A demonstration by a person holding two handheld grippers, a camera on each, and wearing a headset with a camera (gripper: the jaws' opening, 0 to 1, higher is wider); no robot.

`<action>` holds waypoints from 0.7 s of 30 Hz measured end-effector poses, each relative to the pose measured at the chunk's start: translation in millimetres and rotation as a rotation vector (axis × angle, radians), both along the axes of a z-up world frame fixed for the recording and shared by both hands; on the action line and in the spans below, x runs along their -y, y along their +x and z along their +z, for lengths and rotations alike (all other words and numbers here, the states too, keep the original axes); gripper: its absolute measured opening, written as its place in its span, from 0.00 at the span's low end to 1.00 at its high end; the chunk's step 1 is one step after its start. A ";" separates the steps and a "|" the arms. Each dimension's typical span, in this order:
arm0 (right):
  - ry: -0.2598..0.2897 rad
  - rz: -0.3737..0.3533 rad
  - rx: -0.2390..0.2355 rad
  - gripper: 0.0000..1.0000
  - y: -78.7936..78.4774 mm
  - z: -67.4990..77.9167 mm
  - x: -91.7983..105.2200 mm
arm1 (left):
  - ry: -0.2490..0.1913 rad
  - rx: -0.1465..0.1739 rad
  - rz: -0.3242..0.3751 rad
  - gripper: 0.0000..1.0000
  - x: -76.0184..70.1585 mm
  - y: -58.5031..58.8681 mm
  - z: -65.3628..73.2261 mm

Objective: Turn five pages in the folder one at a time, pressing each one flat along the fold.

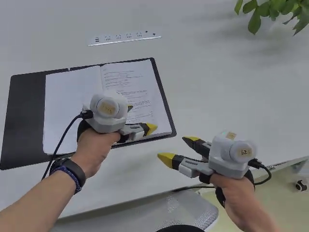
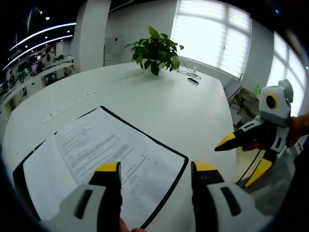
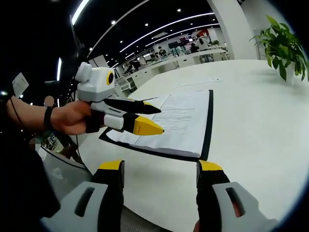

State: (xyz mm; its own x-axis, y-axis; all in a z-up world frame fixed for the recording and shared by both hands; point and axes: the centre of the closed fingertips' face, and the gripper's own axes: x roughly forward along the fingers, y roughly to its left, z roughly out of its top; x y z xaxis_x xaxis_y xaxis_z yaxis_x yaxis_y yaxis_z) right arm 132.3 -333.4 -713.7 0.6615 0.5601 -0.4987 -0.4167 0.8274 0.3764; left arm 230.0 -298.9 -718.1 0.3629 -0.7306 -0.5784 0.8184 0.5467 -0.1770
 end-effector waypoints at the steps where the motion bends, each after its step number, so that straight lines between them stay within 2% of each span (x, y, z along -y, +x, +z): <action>1: 0.001 -0.001 -0.003 0.59 -0.2 -0.5 0.4 | 0.002 -0.002 0.003 0.58 1.6 2.3 -3.6; 9: 0.008 -0.003 -0.014 0.59 -1.4 -3.1 2.3 | 0.008 -0.034 0.051 0.58 16.9 10.8 -24.3; 14: 0.021 -0.015 -0.016 0.58 -0.8 -3.3 5.1 | 0.033 -0.024 0.060 0.59 22.1 12.6 -33.9; 18: 0.019 -0.019 -0.020 0.58 -1.2 -5.0 8.6 | 0.034 -0.022 0.081 0.59 27.1 15.9 -37.9; 21: 0.016 -0.019 -0.023 0.58 -1.9 -6.6 10.6 | 0.061 -0.008 0.094 0.62 31.9 17.4 -42.3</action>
